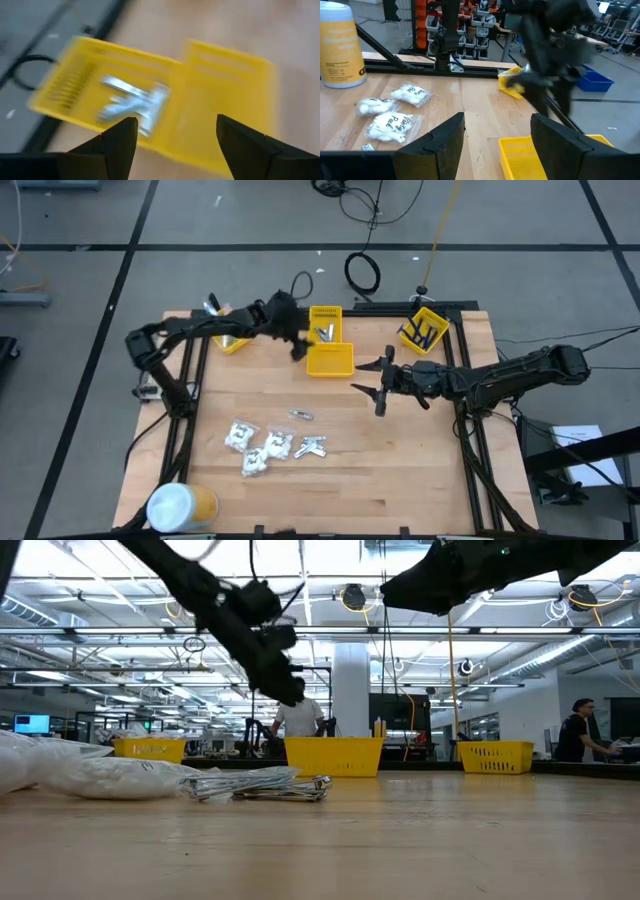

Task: Pick & Place Travel size toiletries
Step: Put the nail cutter into the top middle yellow bin

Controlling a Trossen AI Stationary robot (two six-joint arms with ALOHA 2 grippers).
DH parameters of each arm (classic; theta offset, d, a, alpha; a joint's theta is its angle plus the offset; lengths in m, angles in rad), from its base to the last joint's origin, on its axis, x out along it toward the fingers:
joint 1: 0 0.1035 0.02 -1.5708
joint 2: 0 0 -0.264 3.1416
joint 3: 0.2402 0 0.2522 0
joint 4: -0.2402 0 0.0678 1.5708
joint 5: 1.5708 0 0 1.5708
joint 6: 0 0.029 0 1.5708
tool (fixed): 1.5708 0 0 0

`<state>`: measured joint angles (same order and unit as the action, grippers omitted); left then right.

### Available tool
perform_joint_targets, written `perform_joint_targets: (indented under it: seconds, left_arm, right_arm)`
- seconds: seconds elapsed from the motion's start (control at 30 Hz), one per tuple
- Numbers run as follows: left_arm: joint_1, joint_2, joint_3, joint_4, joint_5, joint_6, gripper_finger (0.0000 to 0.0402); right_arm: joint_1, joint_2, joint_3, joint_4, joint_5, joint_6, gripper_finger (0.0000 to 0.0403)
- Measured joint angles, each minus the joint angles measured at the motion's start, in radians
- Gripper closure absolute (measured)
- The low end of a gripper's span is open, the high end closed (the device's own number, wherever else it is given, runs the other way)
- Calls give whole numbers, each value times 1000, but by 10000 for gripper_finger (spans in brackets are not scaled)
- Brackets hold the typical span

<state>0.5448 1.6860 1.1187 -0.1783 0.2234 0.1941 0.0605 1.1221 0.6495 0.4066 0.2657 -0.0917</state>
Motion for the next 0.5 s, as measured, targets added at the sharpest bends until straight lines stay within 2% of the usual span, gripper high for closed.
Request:
perform_joint_targets:
  seconds: [0.13,0.27,0.37,0.5]
  left_arm:
    - [-102,-91,0,-260,119,120,137]
    - [-254,-118,-36,-328,166,176,152]
    - [-377,-98,-75,-304,119,203,164]
    - [-503,-52,-129,-221,-27,211,174]
  right_arm:
    - [0,0,0,0,0,0,188]
    - [0,0,0,0,0,0,188]
    - [0,0,0,0,0,0,188]
    - [0,0,0,1,-1,12,188]
